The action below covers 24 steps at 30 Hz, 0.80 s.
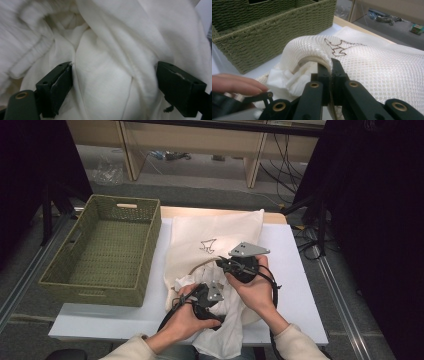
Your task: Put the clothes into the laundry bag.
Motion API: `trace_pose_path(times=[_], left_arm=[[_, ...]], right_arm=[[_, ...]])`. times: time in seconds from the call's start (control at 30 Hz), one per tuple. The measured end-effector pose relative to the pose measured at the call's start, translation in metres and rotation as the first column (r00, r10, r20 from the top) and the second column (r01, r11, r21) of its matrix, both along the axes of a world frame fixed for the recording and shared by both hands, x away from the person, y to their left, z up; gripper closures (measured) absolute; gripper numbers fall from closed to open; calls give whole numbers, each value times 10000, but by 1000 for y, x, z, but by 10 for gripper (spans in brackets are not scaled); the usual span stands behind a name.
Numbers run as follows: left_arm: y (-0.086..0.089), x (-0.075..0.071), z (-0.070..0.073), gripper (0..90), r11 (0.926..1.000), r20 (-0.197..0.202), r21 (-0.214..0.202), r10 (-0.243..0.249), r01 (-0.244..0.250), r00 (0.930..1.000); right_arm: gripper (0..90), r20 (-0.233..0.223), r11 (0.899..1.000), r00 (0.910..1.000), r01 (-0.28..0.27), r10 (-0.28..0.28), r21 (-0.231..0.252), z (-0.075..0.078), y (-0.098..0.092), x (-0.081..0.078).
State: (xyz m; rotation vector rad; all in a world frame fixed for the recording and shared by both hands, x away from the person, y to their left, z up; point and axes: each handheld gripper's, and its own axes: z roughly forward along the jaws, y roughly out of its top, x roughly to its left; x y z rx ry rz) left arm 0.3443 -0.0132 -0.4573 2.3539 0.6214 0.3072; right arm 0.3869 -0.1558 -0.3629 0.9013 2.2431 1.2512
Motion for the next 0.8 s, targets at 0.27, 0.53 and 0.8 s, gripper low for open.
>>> trace_pose_path(times=[0.27,0.53,0.8], left_arm=[[-7,3,-21,221,9997,171,117,192,-194,9997],[-6,6,-20,499,9991,334,345,216,-227,9992],[7,7,6,728,9975,29,-440,561,-559,9984]], right_arm=[[888,-72,10000,10000,23,-23,14,-2,2,0],[888,-139,10000,9999,-36,35,-42,-2,2,-1],[887,-224,10000,9997,53,-51,83,0,1,-2]])
